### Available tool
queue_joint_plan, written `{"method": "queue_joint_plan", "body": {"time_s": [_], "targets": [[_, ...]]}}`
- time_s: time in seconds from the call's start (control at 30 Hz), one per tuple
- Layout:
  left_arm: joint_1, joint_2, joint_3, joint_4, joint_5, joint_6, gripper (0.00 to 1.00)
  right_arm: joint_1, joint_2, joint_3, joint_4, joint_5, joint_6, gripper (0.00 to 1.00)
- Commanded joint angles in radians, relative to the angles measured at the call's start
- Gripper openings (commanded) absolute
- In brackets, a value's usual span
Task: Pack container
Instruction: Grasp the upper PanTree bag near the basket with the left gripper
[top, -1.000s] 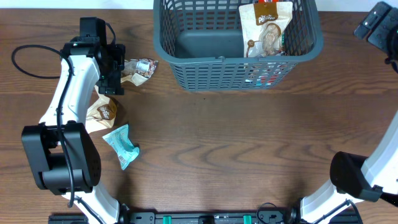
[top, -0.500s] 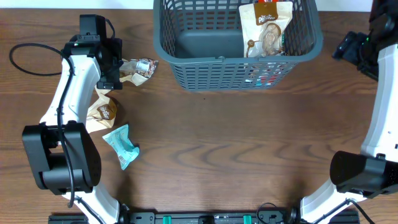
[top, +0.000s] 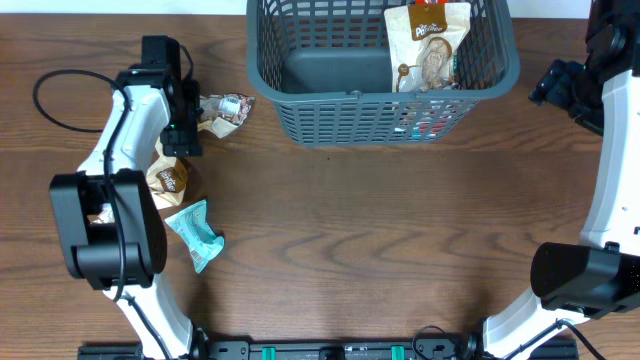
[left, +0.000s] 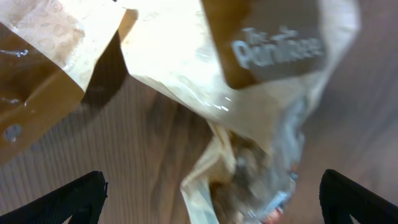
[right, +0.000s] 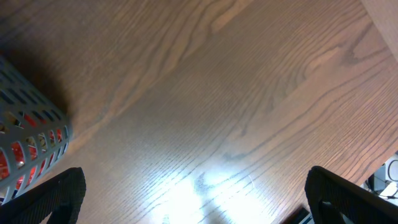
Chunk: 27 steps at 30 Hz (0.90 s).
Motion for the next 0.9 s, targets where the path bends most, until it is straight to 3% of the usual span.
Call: {"method": "queue_joint_plan", "body": {"time_s": [0.0,0.3,0.6,0.87], "targets": [[-0.002,0.014,0.010,-0.002,-0.017,-0.021,0.98,-0.009,0.003,-0.005,0.002,0.022,0.018,0.99],[-0.004,0.057,0.132,0.005,-0.020,-0.027,0.95,-0.009,0.003,-0.005,0.002,0.022,0.018,0.99],[-0.011,0.237,0.412,-0.159,-0.019,-0.011,0.95,-0.009,0.003,-0.005,0.002,0.022,0.018,0.99],[-0.010,0.289,0.425,-0.206,-0.020,-0.068,0.95,-0.009,0.003,-0.005,0.002,0.022,0.018,0.99]]}}
